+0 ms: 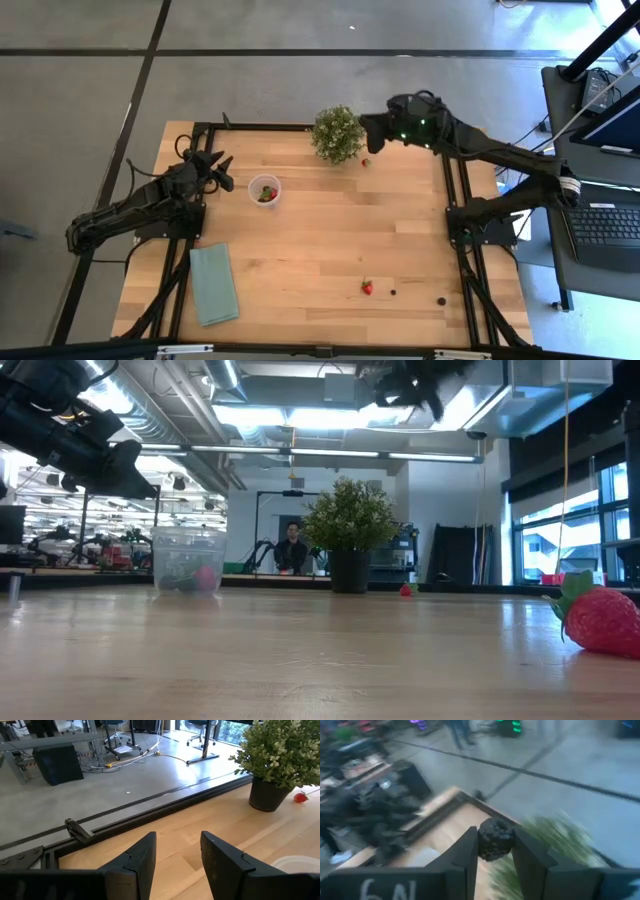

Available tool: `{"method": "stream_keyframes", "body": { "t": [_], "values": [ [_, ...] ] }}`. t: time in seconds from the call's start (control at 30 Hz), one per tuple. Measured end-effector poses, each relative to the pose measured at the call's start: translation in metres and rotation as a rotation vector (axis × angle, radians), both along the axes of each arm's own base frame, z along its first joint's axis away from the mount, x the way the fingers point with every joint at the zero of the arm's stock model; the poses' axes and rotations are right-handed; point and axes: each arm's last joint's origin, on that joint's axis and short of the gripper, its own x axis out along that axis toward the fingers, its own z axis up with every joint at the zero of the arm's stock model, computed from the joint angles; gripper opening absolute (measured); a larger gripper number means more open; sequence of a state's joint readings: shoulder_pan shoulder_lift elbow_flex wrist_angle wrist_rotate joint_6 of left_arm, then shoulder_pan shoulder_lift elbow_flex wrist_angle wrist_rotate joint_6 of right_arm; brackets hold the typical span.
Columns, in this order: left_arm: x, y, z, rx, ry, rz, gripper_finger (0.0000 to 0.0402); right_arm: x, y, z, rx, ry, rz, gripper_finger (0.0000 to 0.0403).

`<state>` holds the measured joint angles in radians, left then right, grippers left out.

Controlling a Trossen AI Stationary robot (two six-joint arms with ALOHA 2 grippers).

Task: Pick and placing Produce into tupperware
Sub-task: Put the blackberry into the transparent container

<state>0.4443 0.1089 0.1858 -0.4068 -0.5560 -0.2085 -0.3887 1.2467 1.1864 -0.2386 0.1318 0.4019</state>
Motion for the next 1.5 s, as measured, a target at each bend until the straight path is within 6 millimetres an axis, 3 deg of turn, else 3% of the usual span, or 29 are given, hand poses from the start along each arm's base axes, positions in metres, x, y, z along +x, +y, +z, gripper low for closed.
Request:
{"method": "stream_keyframes", "body": {
  "t": [0.13, 0.23, 0.43, 0.63, 0.83, 1.03, 1.2, 1.37, 1.5],
  "values": [
    [0.0, 0.0, 0.0, 0.0, 0.001, 0.0, 0.0145, 0.031, 0.01, 0.037, -0.083, 0.01, 0.1, 0.0103],
    [0.0, 0.0, 0.0, 0.002, 0.004, -0.001, 0.0145, 0.063, 0.019, 0.053, -0.129, 0.043, 0.191, 0.0103],
    [0.0, 0.0, 0.0, 0.002, 0.007, -0.001, 0.0145, 0.136, 0.033, 0.056, -0.155, 0.101, 0.391, 0.0103],
    [0.0, 0.0, -0.001, 0.0, 0.011, -0.001, 0.0145, 0.205, 0.044, 0.016, -0.128, 0.184, 0.551, 0.0103],
    [-0.001, 0.0, -0.003, -0.01, 0.032, -0.002, 0.0145, 0.248, 0.046, -0.049, -0.071, 0.327, 0.595, 0.0104],
    [-0.001, 0.0, -0.003, -0.01, 0.031, -0.002, 0.0145, 0.271, 0.041, -0.112, -0.019, 0.44, 0.599, 0.0104],
    [-0.001, 0.0, -0.003, -0.01, 0.031, -0.002, 0.0145, 0.284, 0.04, -0.152, 0.008, 0.489, 0.601, 0.0105],
    [-0.001, 0.0, -0.003, -0.01, 0.031, -0.002, 0.0145, 0.29, 0.036, -0.174, 0.009, 0.51, 0.591, 0.0104],
    [-0.001, 0.0, -0.003, -0.01, 0.031, -0.002, 0.0145, 0.291, 0.027, -0.175, -0.004, 0.495, 0.558, 0.0108]
  ]
}}
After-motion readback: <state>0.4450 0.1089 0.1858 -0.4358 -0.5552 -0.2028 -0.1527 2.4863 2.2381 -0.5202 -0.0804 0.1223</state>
